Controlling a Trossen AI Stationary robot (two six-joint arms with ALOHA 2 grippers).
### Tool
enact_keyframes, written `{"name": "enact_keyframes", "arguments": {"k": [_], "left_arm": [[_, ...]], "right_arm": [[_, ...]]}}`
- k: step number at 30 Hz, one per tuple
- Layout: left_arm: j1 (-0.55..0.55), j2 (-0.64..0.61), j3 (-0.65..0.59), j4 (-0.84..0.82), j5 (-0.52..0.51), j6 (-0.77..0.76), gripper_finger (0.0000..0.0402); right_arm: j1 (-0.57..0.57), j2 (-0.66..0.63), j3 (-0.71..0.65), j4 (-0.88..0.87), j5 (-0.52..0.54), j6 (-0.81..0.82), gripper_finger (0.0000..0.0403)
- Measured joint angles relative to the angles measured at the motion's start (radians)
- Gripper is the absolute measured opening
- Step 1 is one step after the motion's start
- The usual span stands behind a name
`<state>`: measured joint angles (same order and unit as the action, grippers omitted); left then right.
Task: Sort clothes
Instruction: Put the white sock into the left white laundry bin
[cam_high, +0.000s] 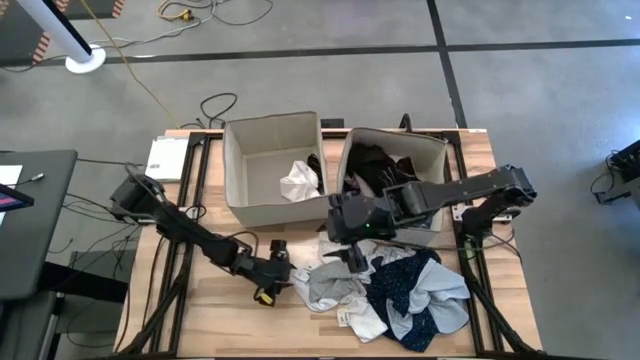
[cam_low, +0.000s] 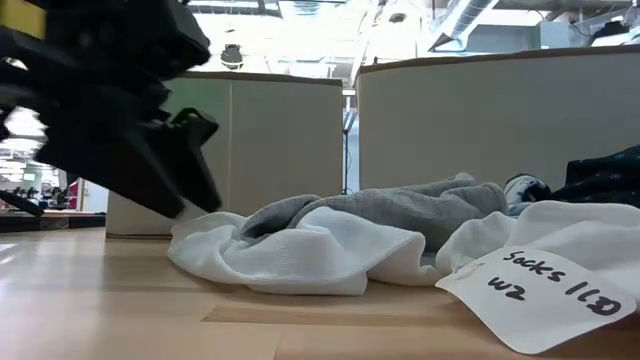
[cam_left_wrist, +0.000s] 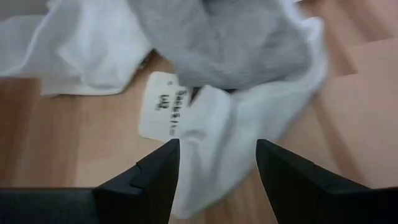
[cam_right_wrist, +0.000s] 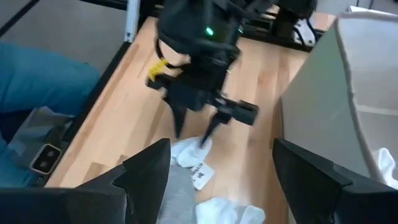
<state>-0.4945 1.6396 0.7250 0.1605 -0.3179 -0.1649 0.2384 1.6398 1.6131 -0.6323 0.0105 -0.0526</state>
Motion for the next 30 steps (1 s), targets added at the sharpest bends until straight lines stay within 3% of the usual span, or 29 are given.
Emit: {"name": "enact_keyframes", "arguments": {"k": [5,8,14,16,25,30], "left_arm": [[0.03,0.068,0.034,-0.017,-0.002,0.008,0.0203],[0.04,0.093,0.05,-0.027,0.039,0.033,0.0178],[0.041,0.089,0.067,-0.088,0.061,0.062,0.0042],[0.041,0.073,0.067,-0.104,0.061,0.074,0.0013],[0.039,-0.104,0.067,-0.191,0.059,0.102,0.0003],[0.032,-0.263,0.067,-0.211,0.041,0.143,0.0002]], "right_arm": [[0.056,0.0,0.0,-0.002,0.022,0.035,0.0297],[0.084,0.0,0.0,-0.005,0.035,0.055,0.0297],[0.13,0.001,-0.008,-0.018,0.107,0.082,0.0296],[0.141,0.001,-0.02,-0.022,0.126,0.092,0.0295],[0.163,0.001,-0.099,0.012,0.132,0.166,0.0292],[0.17,0.001,-0.18,0.14,0.131,0.185,0.0292]]}}
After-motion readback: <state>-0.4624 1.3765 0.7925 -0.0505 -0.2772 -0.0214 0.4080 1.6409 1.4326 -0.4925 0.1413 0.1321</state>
